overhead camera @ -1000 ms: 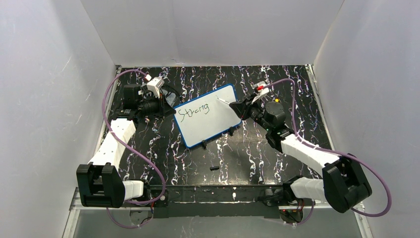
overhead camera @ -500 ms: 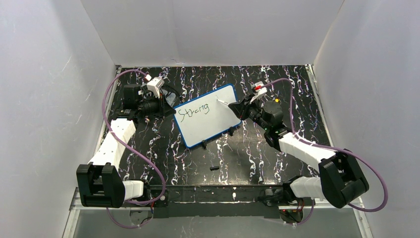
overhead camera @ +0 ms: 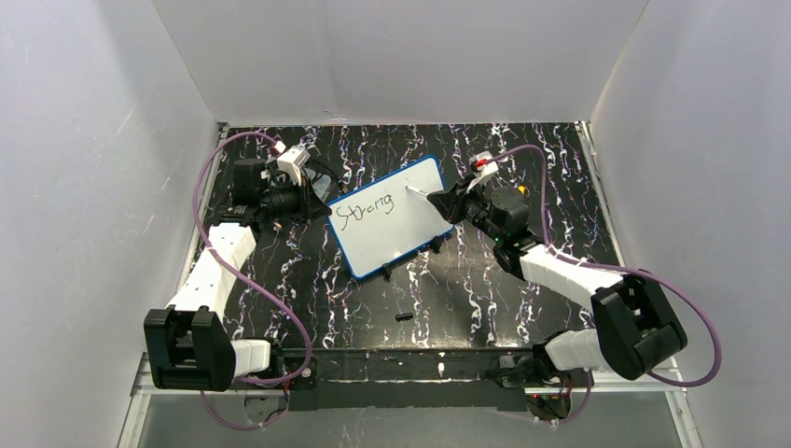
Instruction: Write a sentence on the whiteboard
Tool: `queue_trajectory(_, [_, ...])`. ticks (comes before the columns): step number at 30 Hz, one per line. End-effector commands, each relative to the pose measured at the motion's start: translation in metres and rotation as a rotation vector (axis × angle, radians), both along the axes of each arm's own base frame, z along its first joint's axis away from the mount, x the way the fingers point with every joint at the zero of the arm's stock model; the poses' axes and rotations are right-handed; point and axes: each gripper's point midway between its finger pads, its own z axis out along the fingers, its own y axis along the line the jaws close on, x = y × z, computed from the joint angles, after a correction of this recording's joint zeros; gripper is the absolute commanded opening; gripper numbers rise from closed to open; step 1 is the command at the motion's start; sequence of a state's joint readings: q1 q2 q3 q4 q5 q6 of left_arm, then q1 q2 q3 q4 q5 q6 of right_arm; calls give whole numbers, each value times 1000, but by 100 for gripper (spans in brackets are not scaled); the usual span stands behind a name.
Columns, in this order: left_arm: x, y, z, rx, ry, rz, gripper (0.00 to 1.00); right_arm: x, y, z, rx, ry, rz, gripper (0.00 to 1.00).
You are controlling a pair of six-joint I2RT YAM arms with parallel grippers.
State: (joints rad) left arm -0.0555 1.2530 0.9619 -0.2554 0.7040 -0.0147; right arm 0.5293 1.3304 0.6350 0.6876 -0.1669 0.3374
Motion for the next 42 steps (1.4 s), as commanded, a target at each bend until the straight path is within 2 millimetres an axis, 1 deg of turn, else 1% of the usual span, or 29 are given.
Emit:
queue_trajectory(1, [-7,-4,3,-4,3,-25,0,7,7,30,42,-81,22,1])
queue_trajectory(4, [-6,-3,3,-2,3,-22,0,4,6,23,34,-62,26,1])
queue_trajectory(13, [-6,-4,3,-3,2,-24,0,-11,1,-9,-2,11,32,1])
queue_trajectory(18, [-6,-4,3,-3,3,-23,0,-15,-3,-17,-18,28,19,1])
queue_trajectory(21, [-6,-4,3,-3,2,-23,0,-12,-7,-15,-22,18,-8,1])
queue_trajectory(25, [-6,-4,3,-3,2,-23,0,-5,-9,-1,-6,-16,-40,1])
queue_trajectory(31, [-6,-4,3,-4,4,-24,0,5,-6,21,19,-68,-52,1])
queue_trajectory(34, [-6,-4,3,-4,3,-25,0,9,-4,28,29,-83,-52,1])
queue_trajectory(39, [-6,-4,3,-4,2,-24,0,12,-1,33,35,-94,-47,1])
queue_trajectory(42, [-6,-4,3,-4,2,-25,0,11,0,29,33,-85,-39,1])
